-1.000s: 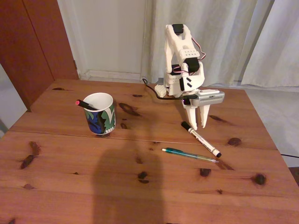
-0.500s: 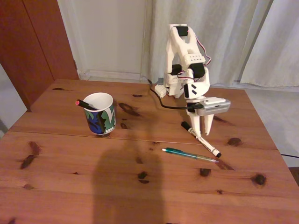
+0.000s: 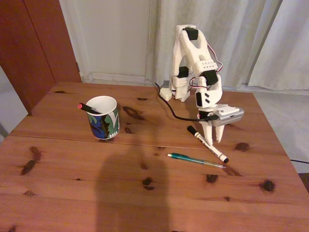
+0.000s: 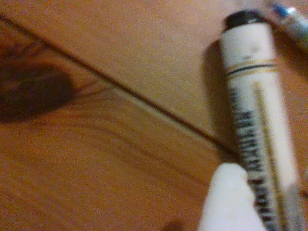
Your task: Clean up the desk and place the pens and markers into the cup
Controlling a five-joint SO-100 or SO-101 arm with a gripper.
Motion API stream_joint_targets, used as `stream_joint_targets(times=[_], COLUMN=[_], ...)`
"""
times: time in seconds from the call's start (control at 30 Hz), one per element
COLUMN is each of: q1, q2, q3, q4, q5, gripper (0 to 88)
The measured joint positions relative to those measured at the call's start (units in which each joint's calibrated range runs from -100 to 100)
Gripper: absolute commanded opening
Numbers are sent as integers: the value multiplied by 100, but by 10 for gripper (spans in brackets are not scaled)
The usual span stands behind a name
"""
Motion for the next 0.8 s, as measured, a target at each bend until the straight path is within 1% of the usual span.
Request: stream_joint_targets(times=[0.07, 0.13, 0.5, 0.7, 0.8], q1=[-22, 7, 22, 15, 73], q2=[17, 17, 17, 17, 17], q3=[-25, -85, -93, 195, 280], q4=[0, 0, 25, 25, 25], q5=[0, 20, 59, 59, 137], gripper=[218, 225, 224, 224, 224])
